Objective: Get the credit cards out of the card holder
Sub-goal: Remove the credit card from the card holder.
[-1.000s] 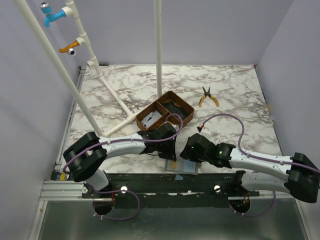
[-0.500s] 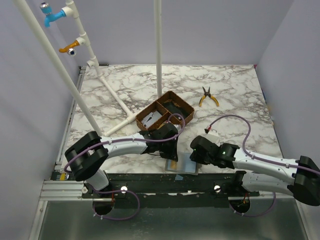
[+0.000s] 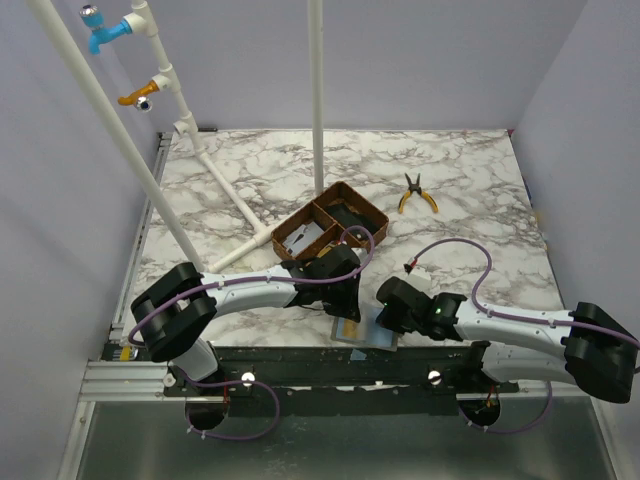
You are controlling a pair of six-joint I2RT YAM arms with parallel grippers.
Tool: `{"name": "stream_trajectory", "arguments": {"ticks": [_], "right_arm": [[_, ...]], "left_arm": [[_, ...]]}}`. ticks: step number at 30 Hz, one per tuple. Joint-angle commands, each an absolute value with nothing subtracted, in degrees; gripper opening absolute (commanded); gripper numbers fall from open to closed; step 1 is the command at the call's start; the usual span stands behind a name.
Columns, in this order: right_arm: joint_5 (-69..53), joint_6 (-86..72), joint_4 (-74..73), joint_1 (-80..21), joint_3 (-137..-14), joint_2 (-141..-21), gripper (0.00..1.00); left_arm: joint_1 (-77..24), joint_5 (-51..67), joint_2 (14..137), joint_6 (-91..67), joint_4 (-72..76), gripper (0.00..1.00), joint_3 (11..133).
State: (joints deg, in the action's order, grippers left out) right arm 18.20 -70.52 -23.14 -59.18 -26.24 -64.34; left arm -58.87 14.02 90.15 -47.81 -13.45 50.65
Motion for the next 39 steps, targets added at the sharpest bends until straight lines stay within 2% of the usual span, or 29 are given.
{"name": "stream_trajectory", "arguments": {"ticks": [1,10,13,18,21,39], "right_arm": [[14.1,-70.9,-15.7,-59.4,-23.6,-68.3,0.11],[12.5,-71.8,-11.8,-59.4,-22.3,-70.2,0.10],[14.1,-72.6,-14.7,-59.4,-22.2,-66.7,0.11],[16.8,-72.0,-17.9,-59.3,-22.6,-57.0,0.19],[18.1,-71.4,-19.7,-59.2,-23.8,-52.7,0.20],[27.0,-73.9,-39.2,-59.2,-32.3,-46.1,0.23]], "left_arm": [[-59.5,14.7,90.9,-46.9,-14.0,0.00,52.0],[-59.6,15.1,91.5,-46.8,-13.8,0.00,52.8],[-59.8,15.1,91.9,-46.7,-13.9,0.00,53.5],[-60.0,14.6,93.4,-46.9,-15.3,0.00,55.2],[-60.4,14.0,94.3,-47.0,-16.5,0.00,56.8],[-62.6,14.2,102.3,-47.2,-18.8,0.00,63.8]]}}
